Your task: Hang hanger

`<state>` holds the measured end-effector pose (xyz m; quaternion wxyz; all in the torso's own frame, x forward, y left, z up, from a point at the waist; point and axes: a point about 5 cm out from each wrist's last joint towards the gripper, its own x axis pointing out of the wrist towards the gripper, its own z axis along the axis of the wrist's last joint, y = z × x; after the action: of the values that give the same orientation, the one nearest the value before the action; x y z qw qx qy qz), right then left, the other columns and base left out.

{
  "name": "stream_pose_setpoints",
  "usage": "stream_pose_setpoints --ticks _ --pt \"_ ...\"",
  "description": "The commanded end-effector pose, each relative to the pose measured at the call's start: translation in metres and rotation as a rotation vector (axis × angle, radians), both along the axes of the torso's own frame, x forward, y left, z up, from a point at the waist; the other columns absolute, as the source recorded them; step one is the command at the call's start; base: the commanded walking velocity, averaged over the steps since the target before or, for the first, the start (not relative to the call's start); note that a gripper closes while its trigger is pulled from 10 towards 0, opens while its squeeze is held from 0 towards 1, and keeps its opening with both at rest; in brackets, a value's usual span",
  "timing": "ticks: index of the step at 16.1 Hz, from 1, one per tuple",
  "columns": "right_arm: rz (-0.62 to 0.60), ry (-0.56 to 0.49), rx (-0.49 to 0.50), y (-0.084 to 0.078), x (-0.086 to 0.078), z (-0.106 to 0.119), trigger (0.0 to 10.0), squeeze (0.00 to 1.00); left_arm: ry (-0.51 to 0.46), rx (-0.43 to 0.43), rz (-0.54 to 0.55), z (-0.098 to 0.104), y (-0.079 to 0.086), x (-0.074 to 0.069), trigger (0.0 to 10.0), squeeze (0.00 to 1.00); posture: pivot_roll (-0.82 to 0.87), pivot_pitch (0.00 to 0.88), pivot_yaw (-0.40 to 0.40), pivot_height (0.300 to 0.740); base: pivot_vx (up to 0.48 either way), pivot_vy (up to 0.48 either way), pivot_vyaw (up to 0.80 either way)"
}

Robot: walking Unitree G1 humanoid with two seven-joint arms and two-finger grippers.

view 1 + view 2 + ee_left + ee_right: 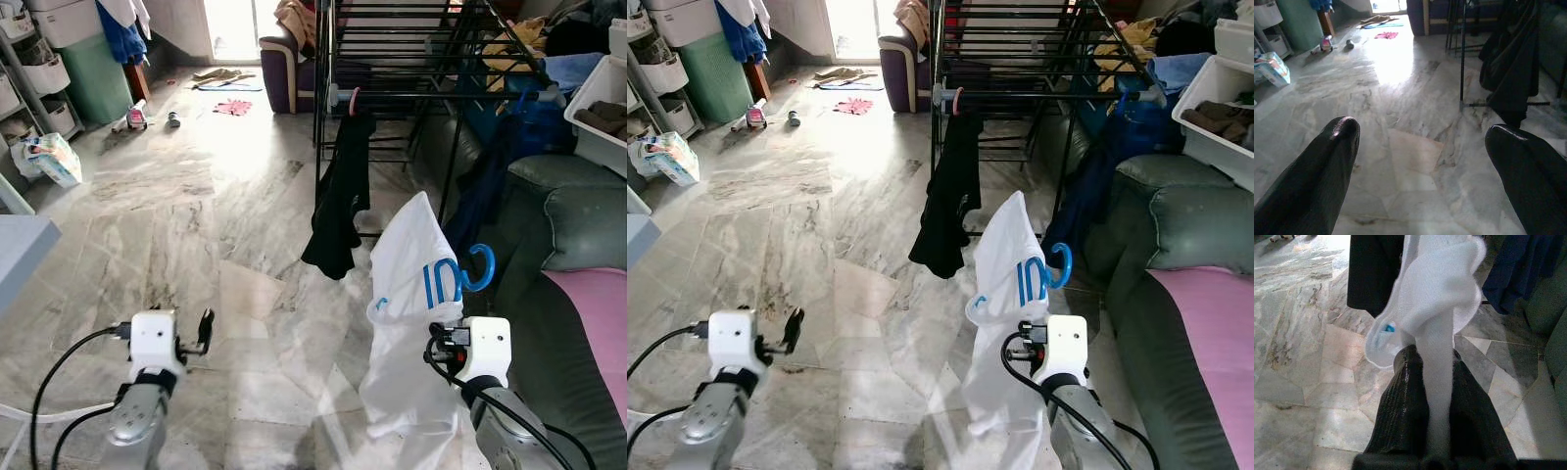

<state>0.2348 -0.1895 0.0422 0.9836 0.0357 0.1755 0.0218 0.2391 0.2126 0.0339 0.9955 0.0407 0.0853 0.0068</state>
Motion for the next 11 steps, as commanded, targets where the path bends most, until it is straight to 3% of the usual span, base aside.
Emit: stream_pose_setpoints --ticks 1,11 --pt "0.009 -0.053 -0.009 -0.0018 0.0036 0.01 10.0 0.0 -0.011 0.0 0.001 0.002 0.0025 -0.0009 10.0 0.0 -0.01 0.0 0.007 0.74 0.0 0.0 0.0" --pt "0.026 -0.075 -0.014 -0.0008 0.0069 0.0136 10.0 0.0 -0.039 0.012 0.011 0.0053 0.001 0.0012 10.0 0.0 -0.01 0.0 0.005 0.74 0.0 0.0 0.0"
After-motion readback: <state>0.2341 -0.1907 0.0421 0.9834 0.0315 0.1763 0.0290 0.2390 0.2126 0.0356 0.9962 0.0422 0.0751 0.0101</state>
